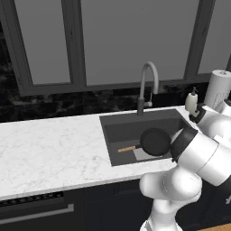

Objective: Pick the pan and sponge and place them into the sink. Then turn on the water.

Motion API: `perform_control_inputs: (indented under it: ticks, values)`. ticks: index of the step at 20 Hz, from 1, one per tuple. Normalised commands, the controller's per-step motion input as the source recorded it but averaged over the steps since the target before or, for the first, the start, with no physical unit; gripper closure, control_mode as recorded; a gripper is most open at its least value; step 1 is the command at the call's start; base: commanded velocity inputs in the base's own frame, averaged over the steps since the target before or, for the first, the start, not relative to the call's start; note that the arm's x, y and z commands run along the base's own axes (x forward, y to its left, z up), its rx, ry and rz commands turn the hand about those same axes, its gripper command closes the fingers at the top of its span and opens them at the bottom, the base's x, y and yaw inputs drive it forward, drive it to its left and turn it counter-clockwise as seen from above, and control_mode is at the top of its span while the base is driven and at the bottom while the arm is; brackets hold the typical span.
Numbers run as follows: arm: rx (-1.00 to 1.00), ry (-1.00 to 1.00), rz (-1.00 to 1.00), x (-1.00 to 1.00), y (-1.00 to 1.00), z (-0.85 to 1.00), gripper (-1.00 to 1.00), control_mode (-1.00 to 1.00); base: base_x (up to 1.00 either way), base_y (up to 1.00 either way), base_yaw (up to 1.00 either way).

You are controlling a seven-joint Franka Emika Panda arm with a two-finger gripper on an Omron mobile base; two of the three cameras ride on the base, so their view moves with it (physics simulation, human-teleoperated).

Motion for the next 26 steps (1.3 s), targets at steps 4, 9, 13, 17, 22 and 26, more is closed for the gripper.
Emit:
perform_control_inputs:
  ticks: [4, 9, 13, 17, 22, 26]
  values:
    - [0.11, 0.0, -0.15, 0.04, 0.71, 0.28, 1.0, -1.0, 0.0, 0.0, 0.0]
    - [0.16, 0.03, -0.08, 0.29, 0.33, 0.2, 1.0, -1.0, 0.0, 0.0, 0.0]
    - [0.13, 0.05, -0.08, 0.43, 0.31, 0.01, 1.0, -1.0, 0.0, 0.0, 0.0]
    - [0.08, 0.13, -0.05, 0.62, 0.28, -0.15, 1.0, -1.0, 0.0, 0.0, 0.0]
    - [0.0, 0.12, -0.08, 0.63, 0.3, -0.35, 1.0, -1.0, 0.0, 0.0, 0.0]
    - [0.0, 0.01, -0.13, 0.58, 0.26, -0.48, 1.0, -1.0, 0.0, 0.0, 0.0]
